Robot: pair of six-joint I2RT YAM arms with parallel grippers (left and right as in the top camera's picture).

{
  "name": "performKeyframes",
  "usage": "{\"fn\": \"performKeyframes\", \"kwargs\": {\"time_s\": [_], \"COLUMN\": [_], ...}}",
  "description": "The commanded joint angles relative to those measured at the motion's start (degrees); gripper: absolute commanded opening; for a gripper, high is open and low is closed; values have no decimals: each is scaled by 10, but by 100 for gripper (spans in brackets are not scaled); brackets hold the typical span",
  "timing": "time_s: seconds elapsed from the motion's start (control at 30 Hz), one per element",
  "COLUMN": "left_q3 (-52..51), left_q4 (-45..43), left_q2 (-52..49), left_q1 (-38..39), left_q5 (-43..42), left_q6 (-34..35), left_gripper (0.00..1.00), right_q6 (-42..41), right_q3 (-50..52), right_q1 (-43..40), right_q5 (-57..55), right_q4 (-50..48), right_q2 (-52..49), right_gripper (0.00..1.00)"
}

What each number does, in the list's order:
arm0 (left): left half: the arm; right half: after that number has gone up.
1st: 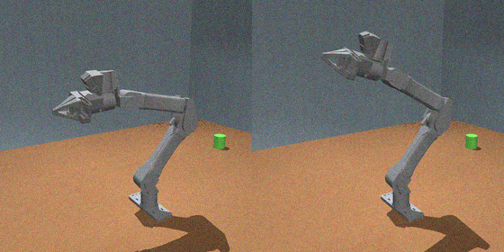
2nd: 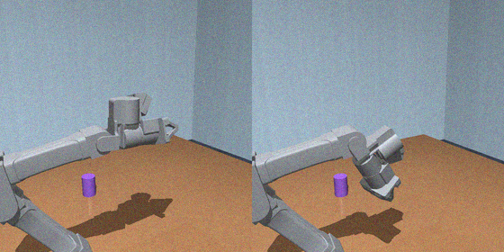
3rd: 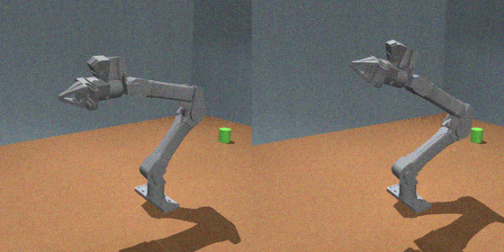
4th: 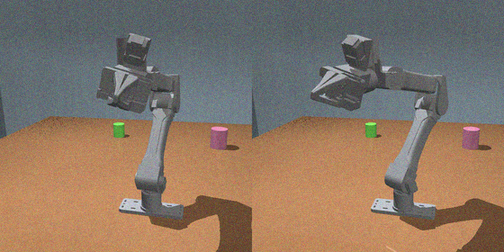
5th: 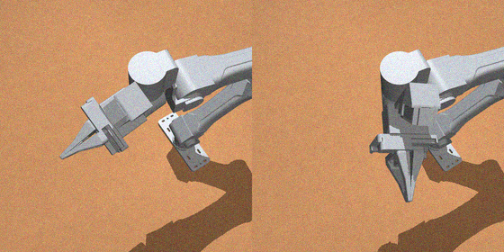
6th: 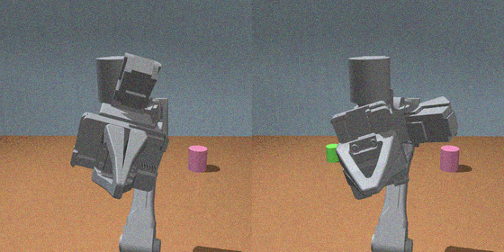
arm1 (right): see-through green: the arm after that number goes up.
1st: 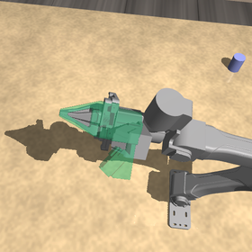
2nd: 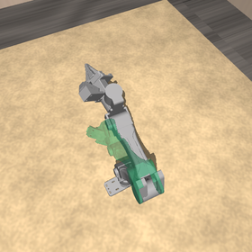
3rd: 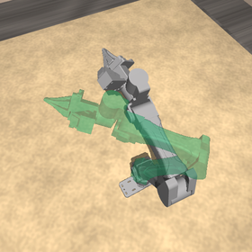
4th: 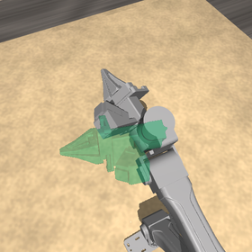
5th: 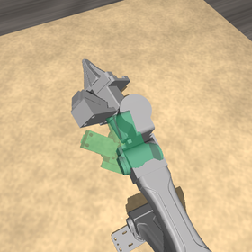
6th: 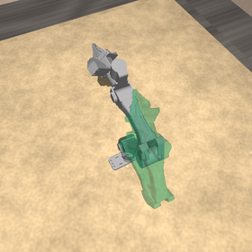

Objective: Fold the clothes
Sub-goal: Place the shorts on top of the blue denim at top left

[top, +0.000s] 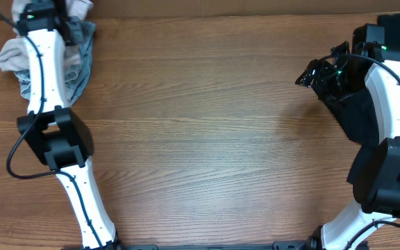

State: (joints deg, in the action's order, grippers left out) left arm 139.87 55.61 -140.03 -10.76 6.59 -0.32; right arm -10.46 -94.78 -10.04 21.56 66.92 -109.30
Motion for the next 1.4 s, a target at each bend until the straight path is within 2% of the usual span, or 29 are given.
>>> {"fn": "performKeyframes", "kwargs": {"time_s": [0.0, 0.03, 0.13, 0.27, 0.47, 0.57, 0.6, 0.63, 0.7, 0.8, 0.97, 1.13, 1.23, 1.37], "left_q3": [-33, -42, -44, -7, 112, 129, 127, 122, 108, 87, 63, 63, 61, 50], "left_q4": [-7, -7, 2, 47, 122, 108, 103, 99, 91, 64, 8, 78, 139, 153], "left_q2": [7, 7, 8, 24, 50, 51, 50, 48, 43, 21, -30, -56, -58, -59], "left_q1": [30, 33, 33, 25, 0, -16, -20, -23, -31, -45, -68, -93, -113, -126], "left_q5": [-31, -30, -24, -15, -13, -20, -19, -19, -19, -17, -14, 17, 43, 38], "left_q6": [-21, -26, -31, -26, -26, -52, -64, -75, -94, -119, -122, -121, -89, -44], "left_gripper": [64, 82, 100, 100, 100, 90, 82, 72, 37, 4, 4, 4, 5, 8], "right_q6": [1, 1, 1, 3, 3, 3, 3, 3, 3, 2, 2, 0, -2, -2], "right_q3": [0, 0, 0, 0, 0, 0, 0, 0, 0, 0, 0, 0, 0, 0], "right_q1": [2, 2, 2, 2, 2, 2, 2, 2, 2, 2, 2, 2, 2, 2], "right_q5": [-6, -6, -6, -6, -6, -6, -6, -6, -6, -5, -21, -40, -39, -39], "right_q4": [-2, -1, -2, -2, -7, -9, -10, -11, -14, -23, -28, -27, -27, -27], "right_q2": [-1, -1, -1, -1, -1, -1, -1, -1, -1, -1, -1, -1, -1, -1], "right_gripper": [86, 86, 87, 87, 87, 87, 87, 87, 87, 87, 87, 90, 90, 90]}}
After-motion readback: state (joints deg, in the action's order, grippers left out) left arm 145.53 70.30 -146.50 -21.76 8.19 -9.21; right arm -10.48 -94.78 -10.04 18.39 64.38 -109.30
